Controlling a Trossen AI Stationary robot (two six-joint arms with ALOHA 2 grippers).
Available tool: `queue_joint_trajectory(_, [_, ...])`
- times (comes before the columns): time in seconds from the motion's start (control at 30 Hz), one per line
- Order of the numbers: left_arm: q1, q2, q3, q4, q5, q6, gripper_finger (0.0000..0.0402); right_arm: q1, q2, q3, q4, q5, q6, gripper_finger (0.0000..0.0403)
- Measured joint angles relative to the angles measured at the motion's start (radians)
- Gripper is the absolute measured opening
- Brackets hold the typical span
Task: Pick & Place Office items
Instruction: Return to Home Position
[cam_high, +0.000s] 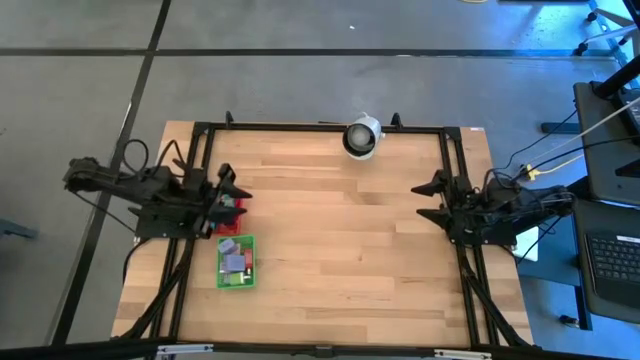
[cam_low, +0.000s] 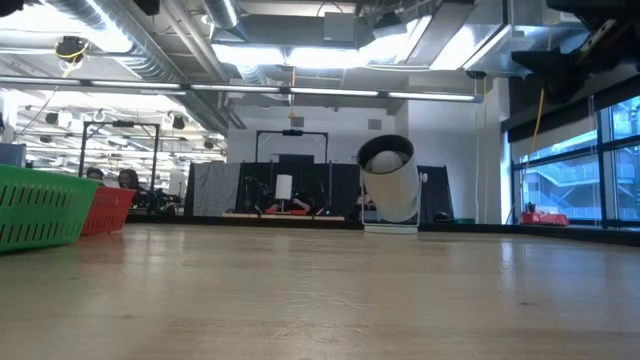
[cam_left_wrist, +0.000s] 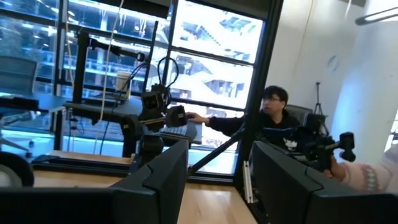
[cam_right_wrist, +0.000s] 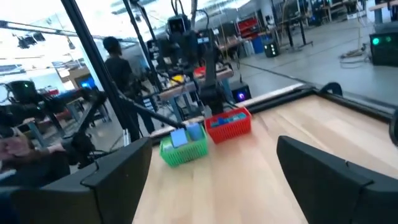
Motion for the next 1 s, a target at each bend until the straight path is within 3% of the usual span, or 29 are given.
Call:
queue_joint_trajectory(0.27, [0.131, 0.039, -0.060, 0.126, 0.169, -0.034, 0.0177, 0.000, 0.000, -0.079, 0.118, 0.005, 0.046, 0.0347])
queue_joint_trajectory(0.43, [0.233, 0.045, -0.094, 0.113, 0.225, -0.105, 0.0174, 0.000, 0.000, -0.122, 0.159, 0.023, 0.058, 0.0347])
queue_joint_trajectory(0.67, [0.396, -0.089, -0.143, 0.050, 0.391, -0.194, 0.0177, 0.000, 0.000, -0.164, 0.157, 0.023, 0.126, 0.0347])
queue_joint_trajectory(0.8, [0.446, -0.189, -0.143, -0.041, 0.397, -0.212, 0.0176, 0.000, 0.000, -0.189, 0.154, 0.024, 0.151, 0.0347])
queue_joint_trajectory(1.0, [0.462, -0.267, -0.143, -0.147, 0.325, -0.200, 0.0175, 0.000, 0.000, -0.193, 0.159, 0.026, 0.130, 0.0347])
